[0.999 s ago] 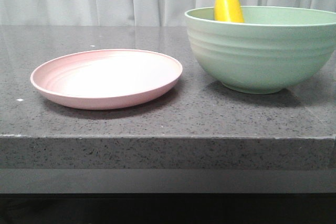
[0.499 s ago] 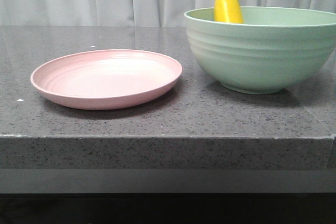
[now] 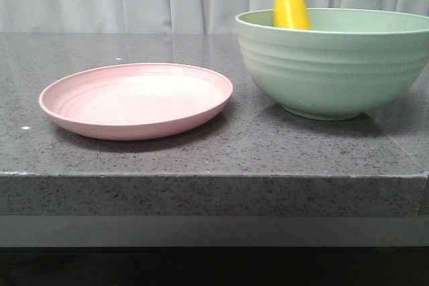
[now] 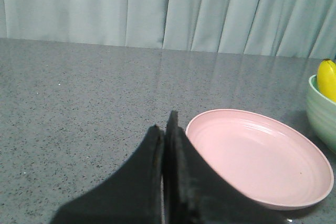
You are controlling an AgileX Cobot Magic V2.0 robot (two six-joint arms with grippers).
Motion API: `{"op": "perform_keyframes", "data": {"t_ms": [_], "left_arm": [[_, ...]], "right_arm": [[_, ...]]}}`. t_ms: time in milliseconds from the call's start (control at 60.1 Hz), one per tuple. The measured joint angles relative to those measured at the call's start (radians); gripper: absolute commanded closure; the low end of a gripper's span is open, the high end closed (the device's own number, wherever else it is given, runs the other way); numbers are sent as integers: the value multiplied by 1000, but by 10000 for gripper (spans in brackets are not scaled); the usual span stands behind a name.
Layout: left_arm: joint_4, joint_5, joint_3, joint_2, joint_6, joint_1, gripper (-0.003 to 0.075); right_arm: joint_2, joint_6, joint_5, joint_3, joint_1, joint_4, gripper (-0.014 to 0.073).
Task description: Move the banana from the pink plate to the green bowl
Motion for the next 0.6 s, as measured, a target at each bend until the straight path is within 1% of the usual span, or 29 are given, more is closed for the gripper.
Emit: {"op": "perform_keyframes", "data": {"t_ms": [433,599], "left_arm": [[0,-14,10,0,0,0,741],[82,-26,72,-49,0,22,741]], "right_arm": [[0,0,2,4,0,0,655],[0,0,2,6,0,1,655]]}}
